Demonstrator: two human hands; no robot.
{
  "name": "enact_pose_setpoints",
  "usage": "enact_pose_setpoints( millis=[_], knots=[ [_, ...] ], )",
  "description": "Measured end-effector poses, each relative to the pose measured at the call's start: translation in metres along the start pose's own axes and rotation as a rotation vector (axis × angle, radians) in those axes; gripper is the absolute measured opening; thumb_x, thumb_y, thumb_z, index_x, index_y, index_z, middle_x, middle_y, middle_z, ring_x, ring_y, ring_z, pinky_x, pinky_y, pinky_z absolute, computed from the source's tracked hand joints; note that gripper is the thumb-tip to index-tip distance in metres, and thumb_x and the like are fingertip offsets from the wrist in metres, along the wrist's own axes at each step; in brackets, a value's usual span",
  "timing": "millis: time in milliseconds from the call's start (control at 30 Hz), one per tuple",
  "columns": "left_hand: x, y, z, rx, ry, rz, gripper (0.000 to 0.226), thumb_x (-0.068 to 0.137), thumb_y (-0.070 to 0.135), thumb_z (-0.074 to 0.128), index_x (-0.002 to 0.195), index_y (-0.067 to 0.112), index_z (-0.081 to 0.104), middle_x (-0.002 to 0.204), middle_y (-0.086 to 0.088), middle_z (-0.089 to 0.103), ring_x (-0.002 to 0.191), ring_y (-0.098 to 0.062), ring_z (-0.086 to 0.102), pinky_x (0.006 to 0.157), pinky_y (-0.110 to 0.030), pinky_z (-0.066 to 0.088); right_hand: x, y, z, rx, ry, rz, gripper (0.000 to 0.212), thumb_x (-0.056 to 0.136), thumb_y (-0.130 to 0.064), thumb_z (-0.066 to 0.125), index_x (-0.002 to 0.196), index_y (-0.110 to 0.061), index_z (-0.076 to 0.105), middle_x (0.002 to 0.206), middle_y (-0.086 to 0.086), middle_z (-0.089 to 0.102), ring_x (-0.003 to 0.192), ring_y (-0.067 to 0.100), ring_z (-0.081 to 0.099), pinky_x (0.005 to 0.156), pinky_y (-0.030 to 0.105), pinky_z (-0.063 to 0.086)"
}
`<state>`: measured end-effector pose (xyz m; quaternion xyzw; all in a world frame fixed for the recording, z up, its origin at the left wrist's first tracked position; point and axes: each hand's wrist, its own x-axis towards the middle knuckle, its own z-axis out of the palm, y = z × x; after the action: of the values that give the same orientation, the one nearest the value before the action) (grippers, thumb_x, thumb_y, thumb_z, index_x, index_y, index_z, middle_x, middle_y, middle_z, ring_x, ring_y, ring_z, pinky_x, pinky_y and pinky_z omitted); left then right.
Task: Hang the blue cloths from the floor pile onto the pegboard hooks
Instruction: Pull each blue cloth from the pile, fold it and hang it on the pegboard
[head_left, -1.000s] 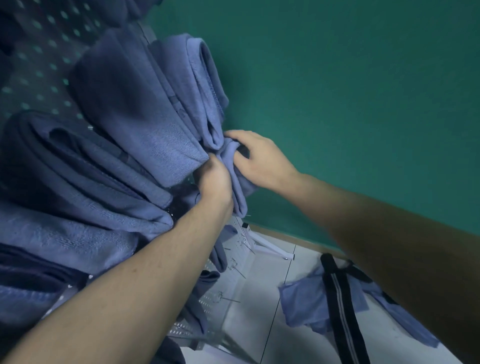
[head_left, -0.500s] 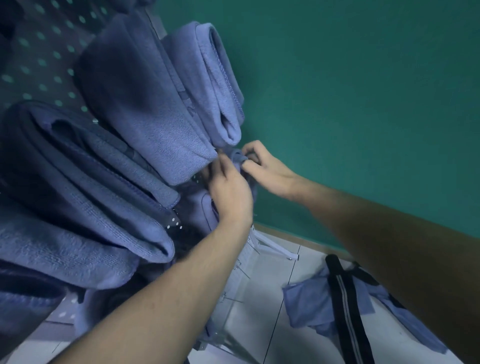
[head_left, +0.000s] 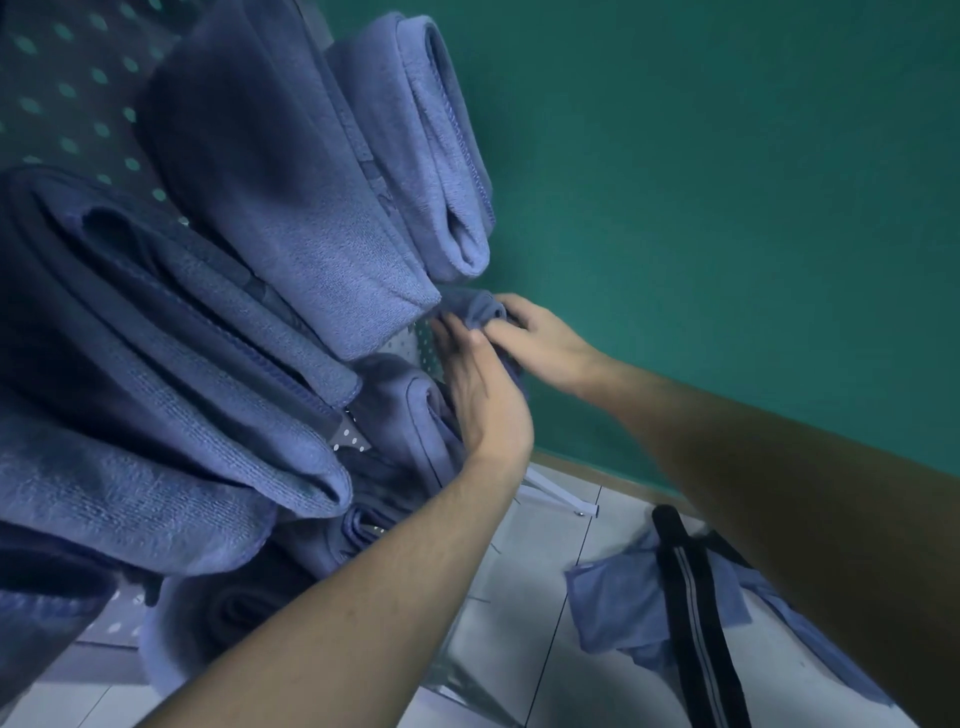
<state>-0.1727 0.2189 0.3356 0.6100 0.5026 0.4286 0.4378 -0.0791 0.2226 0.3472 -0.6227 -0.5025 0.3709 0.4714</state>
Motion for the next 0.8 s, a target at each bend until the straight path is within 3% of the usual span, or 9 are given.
enact_pose_setpoints(
  millis=[100, 167, 233, 333, 433, 533, 667, 800],
  knots=[
    [-0.013, -0.012, -0.003, 0.146, -0.029, 0.081, 0.054, 0.110, 0.027, 0.017, 0.158, 0.011, -0.001, 0.168, -0.001, -0.007, 0.153, -0.009, -0.006, 0.123, -0.025, -0.007, -0.007, 0.002, -0.001, -0.002, -0.034, 0.029, 0.035, 0.095, -0.028, 0.052, 0.129, -0.032, 0.056, 0.118, -0.012, 0.064, 0.107, 0.004, 0.058, 0.097, 0.023, 0.043],
    [-0.023, -0.023, -0.002, 0.147, -0.080, 0.066, 0.058, 0.109, 0.035, 0.016, 0.159, 0.014, -0.001, 0.168, -0.001, -0.007, 0.154, -0.010, -0.005, 0.126, -0.035, -0.004, -0.014, 0.005, -0.005, -0.031, -0.073, 0.073, 0.038, 0.087, -0.040, 0.045, 0.123, -0.038, 0.058, 0.117, -0.013, 0.064, 0.110, 0.006, 0.059, 0.101, 0.028, 0.044],
    [-0.034, -0.030, 0.000, 0.173, -0.179, -0.001, 0.060, 0.109, 0.039, 0.020, 0.160, 0.018, -0.003, 0.168, 0.002, -0.011, 0.154, -0.009, -0.007, 0.125, -0.034, -0.004, -0.023, 0.011, -0.012, -0.082, -0.114, 0.115, 0.051, 0.079, -0.046, 0.039, 0.127, -0.041, 0.058, 0.127, -0.013, 0.063, 0.118, 0.008, 0.058, 0.105, 0.030, 0.044],
    [-0.054, -0.040, 0.002, 0.244, -0.375, -0.126, 0.072, 0.107, 0.034, 0.039, 0.160, 0.020, -0.007, 0.166, 0.005, -0.018, 0.154, -0.010, -0.006, 0.122, -0.026, 0.000, -0.046, 0.024, -0.028, -0.123, -0.144, 0.177, 0.046, 0.097, -0.035, 0.041, 0.142, -0.034, 0.051, 0.135, -0.009, 0.059, 0.119, 0.012, 0.059, 0.103, 0.027, 0.043],
    [-0.071, -0.048, 0.003, 0.273, -0.448, -0.222, 0.076, 0.103, 0.027, 0.048, 0.161, 0.016, 0.000, 0.168, 0.004, -0.009, 0.154, -0.012, 0.003, 0.119, -0.024, 0.007, -0.078, 0.045, -0.047, -0.173, -0.095, 0.221, 0.035, 0.103, -0.031, 0.044, 0.137, -0.038, 0.051, 0.128, 0.001, 0.065, 0.117, 0.020, 0.062, 0.105, 0.035, 0.046],
    [-0.085, -0.053, 0.010, 0.293, -0.468, -0.272, 0.067, 0.103, 0.025, 0.046, 0.160, 0.013, 0.012, 0.169, 0.000, 0.004, 0.153, -0.014, 0.012, 0.119, -0.025, 0.012, -0.114, 0.068, -0.068, -0.148, -0.041, 0.271, 0.026, 0.104, -0.027, 0.047, 0.128, -0.036, 0.051, 0.127, 0.019, 0.063, 0.106, 0.030, 0.064, 0.087, 0.028, 0.048],
    [-0.105, -0.066, 0.032, 0.343, -0.566, -0.228, 0.057, 0.102, 0.023, 0.051, 0.155, 0.013, 0.031, 0.159, -0.003, 0.027, 0.142, -0.018, 0.037, 0.114, -0.024, 0.025, -0.168, 0.105, -0.094, -0.108, 0.069, 0.349, 0.025, 0.104, -0.022, 0.052, 0.128, -0.022, 0.053, 0.126, 0.030, 0.061, 0.090, 0.019, 0.057, 0.061, 0.007, 0.044],
    [-0.129, -0.092, 0.060, 0.435, -0.711, -0.190, 0.048, 0.101, 0.026, 0.054, 0.145, 0.013, 0.043, 0.152, -0.005, 0.034, 0.132, -0.023, 0.047, 0.114, -0.032, 0.034, -0.218, 0.155, -0.118, -0.116, 0.185, 0.499, 0.029, 0.104, -0.017, 0.052, 0.133, -0.014, 0.055, 0.123, 0.027, 0.065, 0.087, 0.023, 0.058, 0.054, 0.009, 0.044]
  ],
)
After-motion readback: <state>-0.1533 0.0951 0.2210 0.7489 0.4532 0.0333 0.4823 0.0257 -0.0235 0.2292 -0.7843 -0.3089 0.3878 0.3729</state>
